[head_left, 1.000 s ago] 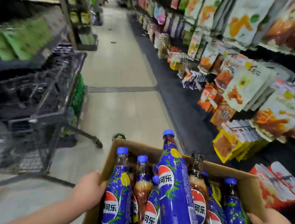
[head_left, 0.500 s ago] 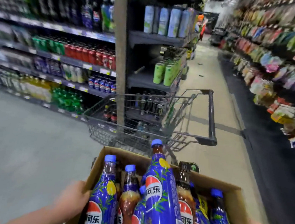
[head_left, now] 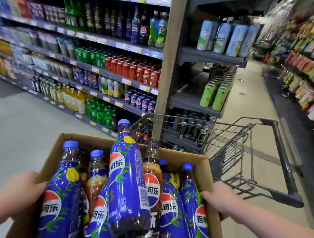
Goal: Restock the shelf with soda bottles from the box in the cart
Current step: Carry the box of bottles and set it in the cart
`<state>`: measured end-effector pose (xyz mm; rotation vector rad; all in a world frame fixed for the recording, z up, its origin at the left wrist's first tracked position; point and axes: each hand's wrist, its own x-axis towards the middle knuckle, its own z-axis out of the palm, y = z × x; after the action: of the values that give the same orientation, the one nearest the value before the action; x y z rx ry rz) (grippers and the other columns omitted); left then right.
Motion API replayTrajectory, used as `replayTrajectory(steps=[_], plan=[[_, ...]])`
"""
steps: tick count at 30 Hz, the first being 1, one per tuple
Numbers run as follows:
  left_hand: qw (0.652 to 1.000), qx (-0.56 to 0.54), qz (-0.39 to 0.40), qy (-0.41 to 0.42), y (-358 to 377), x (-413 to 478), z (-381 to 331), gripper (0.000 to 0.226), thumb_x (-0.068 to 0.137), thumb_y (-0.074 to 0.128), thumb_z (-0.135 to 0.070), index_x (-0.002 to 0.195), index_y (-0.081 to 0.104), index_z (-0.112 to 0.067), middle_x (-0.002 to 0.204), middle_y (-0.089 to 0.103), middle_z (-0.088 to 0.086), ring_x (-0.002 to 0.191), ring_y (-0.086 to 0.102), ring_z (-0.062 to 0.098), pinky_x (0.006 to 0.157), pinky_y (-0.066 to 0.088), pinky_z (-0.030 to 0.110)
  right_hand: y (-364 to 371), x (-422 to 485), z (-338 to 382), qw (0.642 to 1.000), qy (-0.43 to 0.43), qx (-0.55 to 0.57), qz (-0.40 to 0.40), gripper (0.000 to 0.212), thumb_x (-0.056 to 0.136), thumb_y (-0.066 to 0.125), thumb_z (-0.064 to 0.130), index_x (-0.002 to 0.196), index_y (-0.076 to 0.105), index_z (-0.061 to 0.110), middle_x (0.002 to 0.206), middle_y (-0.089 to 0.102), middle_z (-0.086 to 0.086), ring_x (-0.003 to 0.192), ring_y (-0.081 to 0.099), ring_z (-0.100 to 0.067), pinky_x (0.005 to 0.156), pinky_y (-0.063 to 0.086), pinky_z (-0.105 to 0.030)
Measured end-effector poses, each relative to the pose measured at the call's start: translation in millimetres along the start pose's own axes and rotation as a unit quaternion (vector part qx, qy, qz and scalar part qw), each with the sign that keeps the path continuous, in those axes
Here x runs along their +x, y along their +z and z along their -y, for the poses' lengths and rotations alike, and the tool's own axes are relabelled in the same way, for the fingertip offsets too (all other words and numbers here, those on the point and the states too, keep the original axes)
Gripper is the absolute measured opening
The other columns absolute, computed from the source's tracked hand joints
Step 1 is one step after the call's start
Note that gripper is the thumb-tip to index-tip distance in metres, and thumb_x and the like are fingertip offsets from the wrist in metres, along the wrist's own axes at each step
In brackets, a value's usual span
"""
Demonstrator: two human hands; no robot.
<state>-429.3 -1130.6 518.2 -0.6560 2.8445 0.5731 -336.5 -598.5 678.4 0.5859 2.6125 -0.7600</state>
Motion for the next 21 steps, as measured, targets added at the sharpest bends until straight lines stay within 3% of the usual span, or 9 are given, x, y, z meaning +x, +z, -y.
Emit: replayTrajectory(steps=[2, 4, 10, 12, 14, 16, 18, 21], plan=[[1.000, 0.007, -0.008, -0.004, -19.7, 7.5, -31.5, 0.035, 0.073, 0.061, -0.049, 0.066, 0.066, -0.015, 0.059, 0.066, -0.002, 0.058, 0.063, 0.021, 0.057, 0.051, 0.030, -11.7, 25.5, 17.9, 1.000, -0.003, 0.011, -0.002, 0.019, 0.087, 0.054, 0.023, 0.078, 0.060, 0.006, 0.079, 0.065, -0.011, 0.065, 0.065, -0.026, 0.049, 0.054, -0.030], [1.000, 0.009, -0.023, -0.003, -36.2, 16.1, -68.0, 0.034, 0.075, 0.062, -0.045, 0.066, 0.066, -0.013, 0.060, 0.067, -0.001, 0.059, 0.064, 0.020, 0.058, 0.052, 0.028, -26.6, 54.2, 31.8, 1.000, -0.008, -0.011, -0.008, 0.019, 0.087, 0.054, 0.026, 0.081, 0.059, 0.008, 0.083, 0.065, -0.009, 0.075, 0.064, -0.026, 0.059, 0.052, -0.029], [0.999, -0.030, -0.006, 0.041, -83.8, 19.5, -221.2, 0.021, 0.083, 0.063, -0.024, 0.075, 0.069, -0.005, 0.077, 0.069, 0.014, 0.071, 0.063, 0.029, 0.062, 0.046, 0.028, -82.7, 143.3, 56.3, 0.999, -0.007, -0.014, -0.029, 0.020, 0.089, 0.052, 0.024, 0.074, 0.054, 0.012, 0.081, 0.061, -0.007, 0.081, 0.063, -0.024, 0.058, 0.048, -0.025], [0.997, -0.057, 0.008, 0.049, -91.2, 23.8, -266.2, 0.017, 0.083, 0.062, -0.019, 0.072, 0.066, -0.006, 0.069, 0.065, 0.010, 0.062, 0.058, 0.025, 0.057, 0.043, 0.028, -102.9, 169.5, 59.0, 0.999, 0.009, 0.017, -0.035, 0.018, 0.089, 0.051, 0.022, 0.074, 0.054, 0.012, 0.083, 0.065, -0.009, 0.079, 0.067, -0.026, 0.056, 0.055, -0.029], [0.995, -0.083, 0.018, 0.054, -93.2, 38.6, -304.4, 0.020, 0.082, 0.061, -0.015, 0.064, 0.060, -0.008, 0.060, 0.060, 0.009, 0.054, 0.056, 0.024, 0.052, 0.042, 0.028, -121.6, 193.1, 59.3, 0.999, 0.023, 0.000, -0.047, 0.018, 0.089, 0.051, 0.025, 0.074, 0.056, 0.014, 0.082, 0.066, -0.007, 0.078, 0.067, -0.024, 0.054, 0.055, -0.025], [0.993, -0.087, 0.032, 0.076, -90.6, 59.7, -340.4, 0.028, 0.085, 0.059, -0.013, 0.059, 0.051, -0.011, 0.066, 0.060, 0.013, 0.063, 0.056, 0.027, 0.053, 0.038, 0.029, -137.8, 215.3, 56.9, 0.997, 0.034, -0.010, -0.064, 0.018, 0.088, 0.052, 0.026, 0.074, 0.057, 0.014, 0.080, 0.066, -0.004, 0.076, 0.066, -0.020, 0.056, 0.053, -0.024], [0.989, -0.087, 0.058, 0.102, -85.2, 81.8, -376.1, 0.032, 0.086, 0.058, -0.013, 0.056, 0.048, -0.013, 0.076, 0.062, 0.019, 0.072, 0.057, 0.030, 0.055, 0.035, 0.030, -152.8, 232.7, 54.7, 0.996, 0.050, -0.014, -0.075, 0.020, 0.088, 0.053, 0.024, 0.071, 0.055, 0.015, 0.070, 0.062, -0.001, 0.065, 0.062, -0.015, 0.046, 0.049, -0.018], [0.978, -0.101, 0.103, 0.150, -71.6, 119.9, -423.9, 0.032, 0.085, 0.058, -0.016, 0.053, 0.055, -0.011, 0.060, 0.062, 0.011, 0.061, 0.060, 0.028, 0.049, 0.043, 0.029, -169.1, 255.2, 49.3, 0.990, 0.099, -0.004, -0.096, 0.014, 0.089, 0.053, 0.022, 0.083, 0.059, 0.012, 0.081, 0.066, -0.009, 0.068, 0.066, -0.023, 0.051, 0.055, -0.027]])
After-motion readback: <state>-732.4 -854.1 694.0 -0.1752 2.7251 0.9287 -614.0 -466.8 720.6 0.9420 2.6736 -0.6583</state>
